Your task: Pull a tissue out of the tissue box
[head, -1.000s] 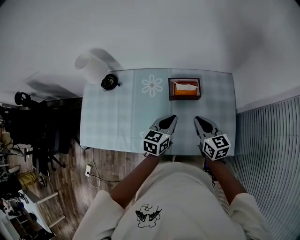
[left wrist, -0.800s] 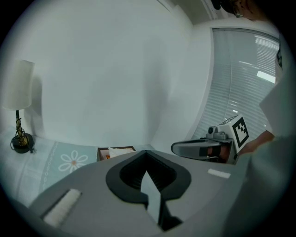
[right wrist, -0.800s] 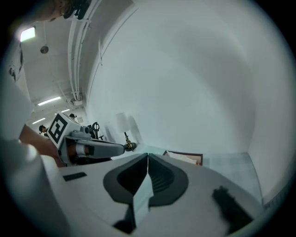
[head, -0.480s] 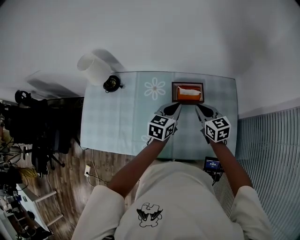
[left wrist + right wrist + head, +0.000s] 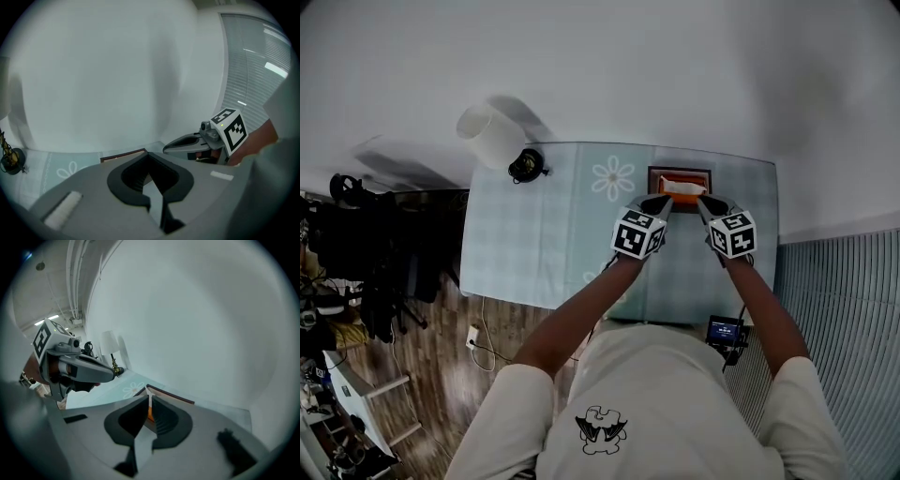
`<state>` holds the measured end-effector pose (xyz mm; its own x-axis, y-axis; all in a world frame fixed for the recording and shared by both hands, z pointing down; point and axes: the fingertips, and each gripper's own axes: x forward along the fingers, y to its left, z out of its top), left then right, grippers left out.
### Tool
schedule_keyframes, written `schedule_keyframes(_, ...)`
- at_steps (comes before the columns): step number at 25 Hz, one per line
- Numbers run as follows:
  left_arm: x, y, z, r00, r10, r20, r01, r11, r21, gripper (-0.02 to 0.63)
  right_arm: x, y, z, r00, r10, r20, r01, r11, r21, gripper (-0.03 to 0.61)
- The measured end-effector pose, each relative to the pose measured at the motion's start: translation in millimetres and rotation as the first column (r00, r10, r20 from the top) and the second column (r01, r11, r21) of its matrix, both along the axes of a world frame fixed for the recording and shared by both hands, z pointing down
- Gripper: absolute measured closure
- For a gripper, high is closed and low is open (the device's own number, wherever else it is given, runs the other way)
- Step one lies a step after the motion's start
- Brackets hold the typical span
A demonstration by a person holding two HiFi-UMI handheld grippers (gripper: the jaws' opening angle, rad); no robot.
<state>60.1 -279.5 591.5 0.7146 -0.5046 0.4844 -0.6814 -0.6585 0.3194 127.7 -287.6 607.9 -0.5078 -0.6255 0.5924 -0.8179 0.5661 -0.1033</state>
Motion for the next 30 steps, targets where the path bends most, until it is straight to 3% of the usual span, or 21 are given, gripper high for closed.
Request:
schedule_keyframes(7, 11, -18, 41, 0.992, 0.04, 0.121, -0.036, 0.999, -0.033, 0.607, 8, -24, 35, 0.993, -0.031, -0.11, 0.027, 0.999, -0.04, 0.563)
schedule_keyframes(11, 14, -28, 59, 0.988, 0.027, 0.155, -0.016, 0.997, -0.069, 0.607, 8, -33, 56, 0.986, -0.047, -0.163, 0.035, 0.997, -0.071, 0.551)
schedule_keyframes(15, 13, -28, 64, 0.989, 0.014, 0.15, 0.0, 0.996, -0.09, 0.607, 5, -36, 70, 0.972, -0.089, -0.216, 0.072, 0.994, -0.089, 0.468)
schedule_keyframes(20, 9, -28, 65, 0.989, 0.008, 0.149, 0.007, 0.996, -0.094, 0.607, 6, -48, 75, 0.949, -0.122, -0.291, 0.102, 0.991, -0.082, 0.431)
schedule_keyframes(28, -4, -29, 66, 0.99, -0.014, 0.142, 0.03, 0.993, -0.111, 0.607, 9, -57, 107, 0.913, -0.187, -0.364, 0.136, 0.978, -0.161, 0.428)
schedule_keyframes(30, -6, -29, 66, 0.99, -0.019, 0.139, 0.035, 0.993, -0.114, 0.607, 9, -55, 104, 0.908, -0.192, -0.372, 0.14, 0.977, -0.162, 0.533)
